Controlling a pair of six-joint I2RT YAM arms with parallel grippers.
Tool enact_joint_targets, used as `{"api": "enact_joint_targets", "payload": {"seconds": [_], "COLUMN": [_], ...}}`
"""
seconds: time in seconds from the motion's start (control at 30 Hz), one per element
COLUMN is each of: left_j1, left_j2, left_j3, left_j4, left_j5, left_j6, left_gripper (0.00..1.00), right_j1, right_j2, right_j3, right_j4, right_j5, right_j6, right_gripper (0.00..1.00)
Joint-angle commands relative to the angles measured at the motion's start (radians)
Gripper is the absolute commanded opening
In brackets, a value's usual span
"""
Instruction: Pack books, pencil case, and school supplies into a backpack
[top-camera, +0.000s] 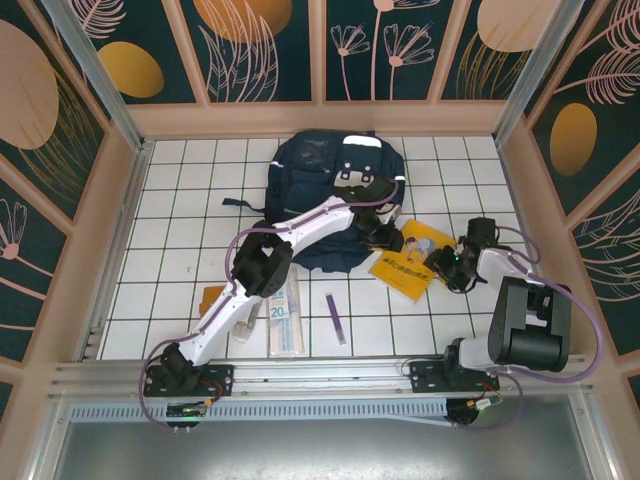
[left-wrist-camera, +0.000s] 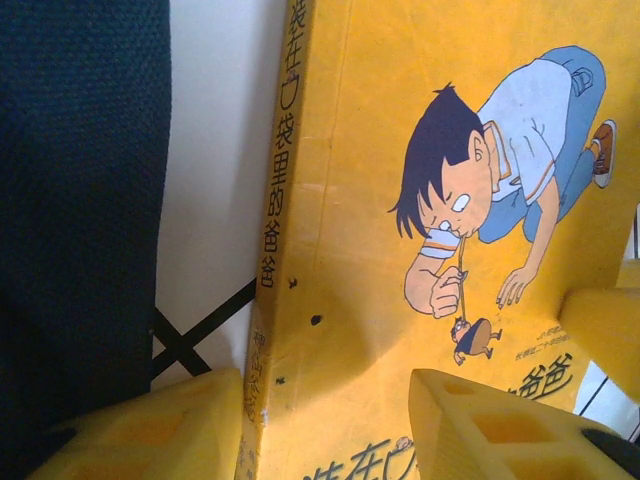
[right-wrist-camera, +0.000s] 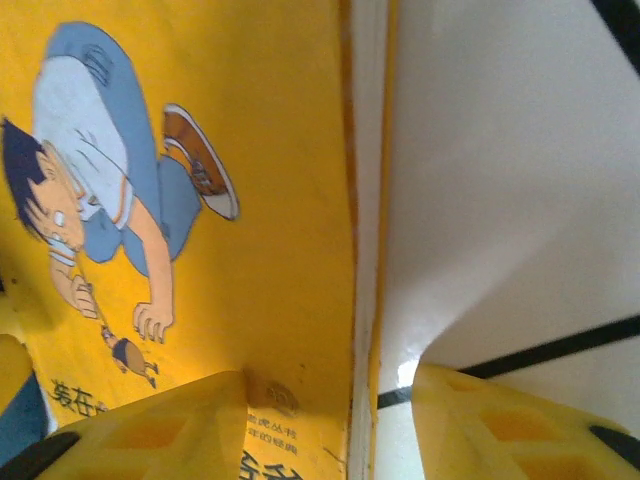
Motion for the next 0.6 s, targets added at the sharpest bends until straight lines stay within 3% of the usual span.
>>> {"api": "enact_joint_targets", "payload": {"seconds": [0.0, 0.07, 0.2, 0.3, 0.57], "left_j1": [0.002, 0.001, 0.001, 0.001, 0.001], "left_j2": [0.028, 0.044, 0.037, -0.001, -0.173], "left_j3": [-0.023, -0.021, -0.042, -0.059, -0.245], "left_j4": [-0.053, -0.058, -0.026, 0.018, 0.341], "left_j5": [-0.009, 0.042, 0.111, 0.166, 0.378], "left_j6": [0.009, 0.02, 0.022, 0.03, -0.093], "left_gripper": [0.49, 0.5, 0.49, 0.48, 0.37], "right_j1": [0.043, 0.062, 0.075, 0.074, 0.071], "right_j2": [0.01, 0.034, 0.056, 0.05, 0.009], "right_j3": [-0.001, -0.013, -0.027, -0.021, -0.052], "right_j4": [-0.088, -0.037, 0.069, 0.093, 0.184], "right_j5": [0.031, -0.016, -0.122, -0.173, -0.311], "right_j6": [0.043, 0.027, -0.009, -0.035, -0.078], "right_gripper": [0.4, 0.24, 0.03, 0.0, 0.0]}}
